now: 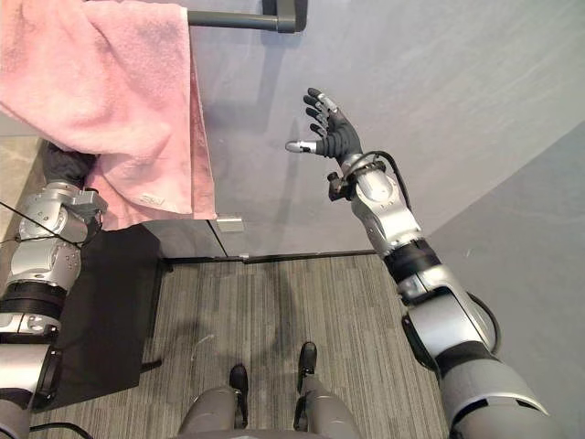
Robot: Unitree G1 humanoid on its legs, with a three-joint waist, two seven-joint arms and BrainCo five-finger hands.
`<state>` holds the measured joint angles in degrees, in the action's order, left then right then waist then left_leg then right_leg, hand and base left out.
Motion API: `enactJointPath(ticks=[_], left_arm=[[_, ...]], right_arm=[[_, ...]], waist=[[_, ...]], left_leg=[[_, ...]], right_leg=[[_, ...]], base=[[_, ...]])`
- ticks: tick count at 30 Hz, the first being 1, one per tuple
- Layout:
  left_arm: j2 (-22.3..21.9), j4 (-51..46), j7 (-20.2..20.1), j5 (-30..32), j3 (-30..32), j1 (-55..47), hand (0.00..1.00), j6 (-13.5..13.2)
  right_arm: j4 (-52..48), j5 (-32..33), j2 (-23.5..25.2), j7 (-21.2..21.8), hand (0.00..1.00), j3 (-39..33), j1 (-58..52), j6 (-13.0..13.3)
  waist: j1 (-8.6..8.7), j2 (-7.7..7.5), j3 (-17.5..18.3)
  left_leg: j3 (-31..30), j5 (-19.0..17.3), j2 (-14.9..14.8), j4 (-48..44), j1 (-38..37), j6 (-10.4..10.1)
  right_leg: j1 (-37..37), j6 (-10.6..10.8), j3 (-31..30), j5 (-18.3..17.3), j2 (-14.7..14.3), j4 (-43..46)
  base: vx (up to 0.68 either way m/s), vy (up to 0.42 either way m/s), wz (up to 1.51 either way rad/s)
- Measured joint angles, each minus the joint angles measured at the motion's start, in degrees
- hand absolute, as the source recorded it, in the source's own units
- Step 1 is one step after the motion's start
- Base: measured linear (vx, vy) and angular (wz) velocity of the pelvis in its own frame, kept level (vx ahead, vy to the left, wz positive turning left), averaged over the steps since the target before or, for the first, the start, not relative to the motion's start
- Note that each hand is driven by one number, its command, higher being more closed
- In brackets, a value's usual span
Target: Organize washtable
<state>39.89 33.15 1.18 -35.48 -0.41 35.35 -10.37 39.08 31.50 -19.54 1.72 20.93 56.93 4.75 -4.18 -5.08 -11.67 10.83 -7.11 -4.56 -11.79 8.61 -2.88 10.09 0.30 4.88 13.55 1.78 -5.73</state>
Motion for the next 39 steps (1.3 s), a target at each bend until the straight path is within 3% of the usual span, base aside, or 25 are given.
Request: enactJointPath(ticks=[5,9,12,21,30,31,39], left_arm=[[-4.01,4.88,0.05,-0.5,-1.91,5.78,1.0,0.16],[-6.1,5.76,0.15,-0.5,-3.4,9.83,1.0,0.17],[-7.32,5.79,0.25,-0.51,-3.86,11.61,1.0,0.17],[-10.66,8.05,0.48,-0.49,-4.61,15.94,1.0,0.14],[-11.53,8.06,1.42,-0.42,-4.63,15.94,1.0,0.14],[-11.61,8.05,1.42,-0.39,-4.63,15.94,1.0,0.14],[-11.61,8.05,1.43,-0.35,-4.63,15.93,1.0,0.14]], right_arm=[[17.49,-0.18,9.92,-1.7,0.0,-2.28,8.87,-2.18],[25.89,-2.05,16.64,-4.91,0.0,-9.85,14.61,-4.13],[27.55,-2.45,17.03,-6.84,0.0,-12.98,17.13,-4.96],[27.59,3.74,21.87,-9.25,0.0,-14.16,22.95,-5.26],[26.9,3.29,23.53,-9.13,0.0,-11.32,26.04,-4.61],[26.9,2.96,23.61,-9.11,1.0,-11.15,26.2,-4.49],[24.99,1.0,23.53,-9.24,1.0,-10.86,27.75,-3.15]], waist=[[-1.27,0.31,-0.2],[-1.43,1.32,-0.83],[-1.46,2.5,-1.57],[-1.24,2.89,-1.81],[-1.16,3.03,-1.9],[-1.16,3.06,-1.93],[-1.19,3.3,-2.1]], left_leg=[[-1.29,0.32,0.14,-0.35,1.61,0.03],[-4.26,2.03,0.4,-0.16,3.47,-0.69],[-6.02,2.4,0.47,0.01,4.19,-1.11],[-7.25,4.41,0.42,2.88,4.63,-1.59],[-7.26,4.41,0.44,2.95,4.57,-1.6],[-7.29,4.41,0.45,3.0,4.57,-1.6],[-7.08,4.54,0.47,3.54,4.1,-1.44]], right_leg=[[0.59,-1.03,1.32,-0.24,0.23,-0.01],[1.35,-1.67,4.39,-0.69,0.32,0.01],[1.36,-1.68,6.09,-0.7,0.33,0.01],[2.41,-1.66,7.64,-0.71,0.19,0.01],[2.41,-1.66,7.56,-0.7,0.25,0.01],[2.41,-1.66,7.57,-0.71,0.25,0.01],[2.39,-1.65,7.53,-0.7,0.26,0.01]], base=[[-0.04,0.033,0.15],[-0.03,0.011,0.37],[-0.01,0.036,0.25],[0.01,0.048,0.09],[0.02,0.061,0.0],[0.03,0.069,0.01],[0.03,0.061,-0.01]])
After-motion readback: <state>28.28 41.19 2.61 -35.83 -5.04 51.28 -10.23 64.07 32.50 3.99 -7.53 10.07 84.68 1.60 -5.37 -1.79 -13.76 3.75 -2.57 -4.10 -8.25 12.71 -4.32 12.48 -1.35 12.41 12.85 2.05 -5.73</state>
